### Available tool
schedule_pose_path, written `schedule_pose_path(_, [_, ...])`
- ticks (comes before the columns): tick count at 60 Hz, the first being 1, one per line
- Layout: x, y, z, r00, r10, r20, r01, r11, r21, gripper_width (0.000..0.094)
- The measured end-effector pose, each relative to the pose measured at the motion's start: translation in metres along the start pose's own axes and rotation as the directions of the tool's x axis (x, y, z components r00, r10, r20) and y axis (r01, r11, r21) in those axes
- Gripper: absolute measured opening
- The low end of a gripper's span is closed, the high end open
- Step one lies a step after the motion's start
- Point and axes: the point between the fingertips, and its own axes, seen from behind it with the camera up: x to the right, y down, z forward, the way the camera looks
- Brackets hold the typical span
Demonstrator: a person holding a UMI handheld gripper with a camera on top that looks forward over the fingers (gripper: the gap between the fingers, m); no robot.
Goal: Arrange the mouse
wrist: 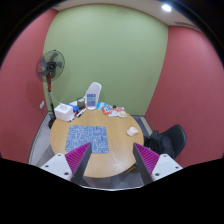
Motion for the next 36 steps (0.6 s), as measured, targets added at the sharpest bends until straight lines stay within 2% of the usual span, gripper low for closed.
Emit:
schedule_pose_path(17, [0.038, 0.052, 0.056, 0.999, 0.042, -0.031, -0.045, 0.995, -0.090, 0.0838])
schedule_pose_path(19, [0.045, 0.045, 0.055, 0.998, 0.043, -0.037, -0.047, 0.992, -0.118, 0.0838])
schedule_pose_path(20, [0.049, 0.063, 0.064, 0.998, 0.047, -0.037, -0.051, 0.994, -0.096, 0.0837])
schedule_pose_path(26, [0.069, 0.085, 0.103, 0.998, 0.062, -0.028, -0.065, 0.993, -0.101, 0.0837])
schedule_pose_path(30, [0.081, 0.085, 0.139, 0.997, 0.075, -0.020, -0.077, 0.990, -0.116, 0.0838])
schedule_pose_path(36, [0.100, 0.095, 0.197, 0.995, 0.095, -0.005, -0.095, 0.993, -0.073, 0.0840])
